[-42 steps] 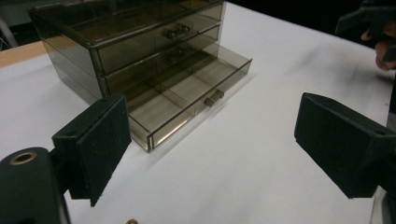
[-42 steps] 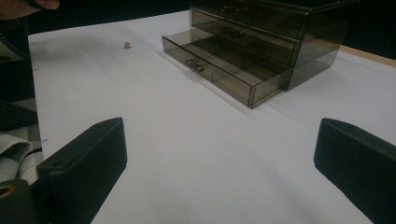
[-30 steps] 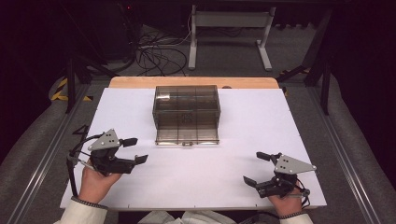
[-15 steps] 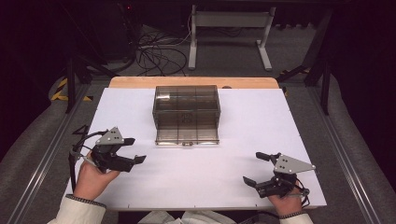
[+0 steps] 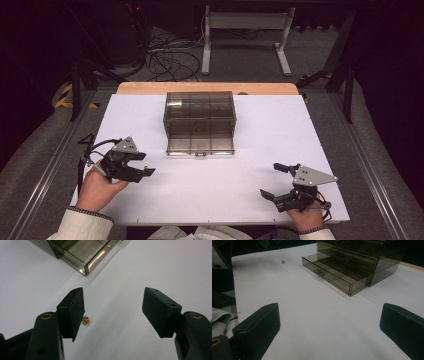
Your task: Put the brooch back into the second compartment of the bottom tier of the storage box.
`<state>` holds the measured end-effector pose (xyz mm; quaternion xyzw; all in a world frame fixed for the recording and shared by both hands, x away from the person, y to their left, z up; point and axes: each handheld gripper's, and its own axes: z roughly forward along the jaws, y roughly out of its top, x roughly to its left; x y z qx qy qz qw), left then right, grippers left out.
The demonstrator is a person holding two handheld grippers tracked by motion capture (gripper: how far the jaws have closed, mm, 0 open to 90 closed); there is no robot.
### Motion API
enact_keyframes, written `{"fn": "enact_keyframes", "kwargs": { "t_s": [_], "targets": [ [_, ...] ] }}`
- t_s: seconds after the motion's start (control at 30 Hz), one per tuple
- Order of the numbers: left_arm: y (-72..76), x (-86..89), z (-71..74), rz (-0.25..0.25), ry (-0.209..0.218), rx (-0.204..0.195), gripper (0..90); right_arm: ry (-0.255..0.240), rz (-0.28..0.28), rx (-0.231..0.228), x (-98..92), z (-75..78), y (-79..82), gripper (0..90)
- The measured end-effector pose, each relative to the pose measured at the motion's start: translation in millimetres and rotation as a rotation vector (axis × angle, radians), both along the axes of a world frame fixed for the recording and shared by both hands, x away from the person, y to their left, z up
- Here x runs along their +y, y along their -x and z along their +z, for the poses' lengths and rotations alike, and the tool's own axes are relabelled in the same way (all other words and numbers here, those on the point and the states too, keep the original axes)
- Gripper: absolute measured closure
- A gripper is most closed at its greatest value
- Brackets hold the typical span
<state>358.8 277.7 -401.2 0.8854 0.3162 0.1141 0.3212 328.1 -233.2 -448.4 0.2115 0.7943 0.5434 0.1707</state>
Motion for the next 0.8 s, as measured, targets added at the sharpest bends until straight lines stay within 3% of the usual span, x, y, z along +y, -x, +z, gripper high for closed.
{"fn": "enact_keyframes", "kwargs": {
  "t_s": [0.27,0.63,0.8],
  "targets": [
    [-11.6,-1.4,-9.3,0.051,-0.071,0.045,37.9,0.001,0.005,0.0,0.1,-0.1,-0.1,3.6],
    [-24.9,-3.0,-22.2,0.071,-0.16,0.098,44.8,0.002,0.012,0.003,0.7,-0.4,-0.4,3.6],
    [-29.5,-3.8,-26.5,0.082,-0.174,0.12,47.0,0.001,0.018,0.004,1.3,-0.6,-0.5,3.6]
  ]
}}
